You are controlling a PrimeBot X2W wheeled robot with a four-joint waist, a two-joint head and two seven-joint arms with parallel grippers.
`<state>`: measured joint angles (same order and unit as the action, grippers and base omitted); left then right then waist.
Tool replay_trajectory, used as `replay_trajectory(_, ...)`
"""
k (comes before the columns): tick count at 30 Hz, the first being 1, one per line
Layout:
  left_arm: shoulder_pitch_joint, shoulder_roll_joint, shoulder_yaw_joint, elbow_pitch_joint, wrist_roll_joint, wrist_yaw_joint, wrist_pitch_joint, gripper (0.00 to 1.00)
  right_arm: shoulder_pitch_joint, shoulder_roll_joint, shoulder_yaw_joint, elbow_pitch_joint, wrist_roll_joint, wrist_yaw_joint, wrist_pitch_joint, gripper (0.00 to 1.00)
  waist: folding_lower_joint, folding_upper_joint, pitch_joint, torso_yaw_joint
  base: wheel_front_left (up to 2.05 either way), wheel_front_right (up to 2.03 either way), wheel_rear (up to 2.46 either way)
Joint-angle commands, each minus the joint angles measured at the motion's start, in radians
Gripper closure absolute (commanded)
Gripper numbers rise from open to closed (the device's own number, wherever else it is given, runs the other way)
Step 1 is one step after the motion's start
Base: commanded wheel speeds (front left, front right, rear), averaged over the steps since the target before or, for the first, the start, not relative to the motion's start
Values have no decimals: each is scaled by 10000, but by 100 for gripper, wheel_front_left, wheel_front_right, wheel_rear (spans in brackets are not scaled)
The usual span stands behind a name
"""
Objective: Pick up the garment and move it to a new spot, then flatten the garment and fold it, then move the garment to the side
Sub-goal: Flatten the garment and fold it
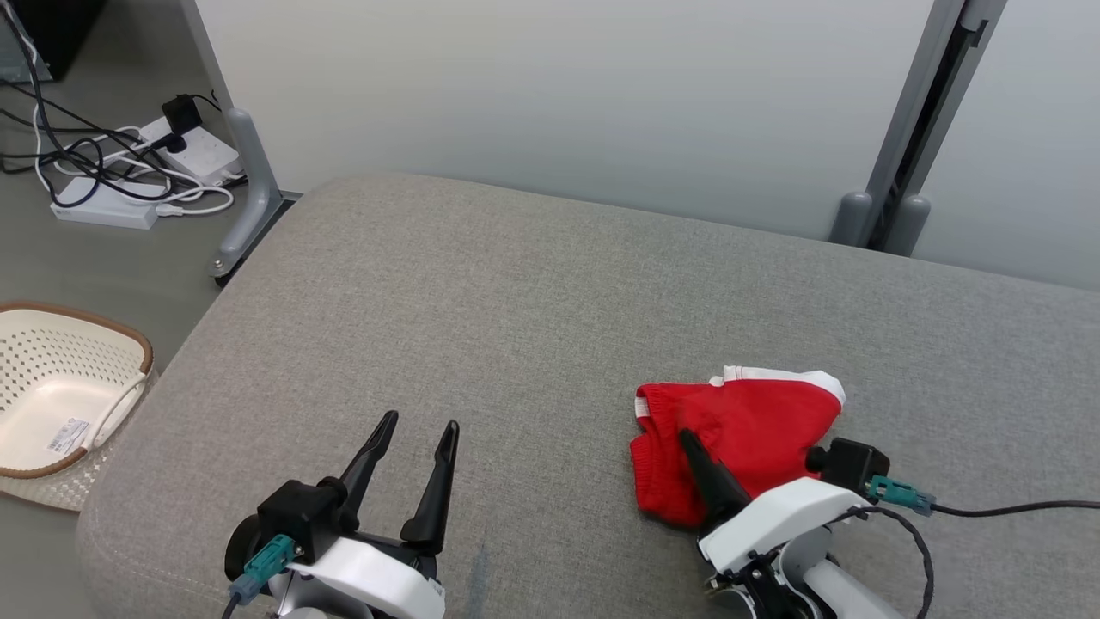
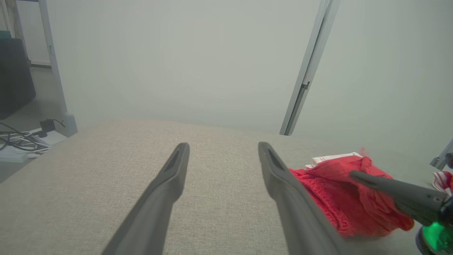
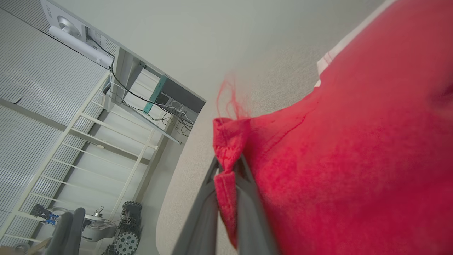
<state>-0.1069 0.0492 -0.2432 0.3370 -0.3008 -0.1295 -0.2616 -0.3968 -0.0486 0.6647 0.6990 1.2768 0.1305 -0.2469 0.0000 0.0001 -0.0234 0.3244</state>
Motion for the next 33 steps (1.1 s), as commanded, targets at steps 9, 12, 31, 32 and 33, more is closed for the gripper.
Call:
replay_trajectory(9, -89, 39, -9, -53, -173, -20, -31, 0, -856, -52, 834, 924, -676, 2, -173, 100, 0, -1, 280, 143, 0, 0, 0)
replay_trajectory(12, -151, 40, -33, -56, -198, -20, -31, 0, -984, -52, 1371, 1458, -949, 2, -93, 100, 0, -1, 365, 187, 0, 0, 0)
replay_trajectory(31, -302, 36, 54, -23, -221, 3, -31, 0, -1635, -55, 3388, 2474, -1094, 2, 15, 0, 0, -1, 442, -143, 0, 0, 0)
replay_trajectory(32, -304, 37, 78, -46, -208, 5, -31, 0, -1692, -53, 3430, 2384, -1112, 2, -28, 0, 0, -1, 423, -218, 0, 0, 0)
replay_trajectory(33, -302, 39, 95, -63, -186, 7, -31, 0, -1727, -53, 3450, 2308, -1126, 2, -39, 0, 0, -1, 400, -297, 0, 0, 0)
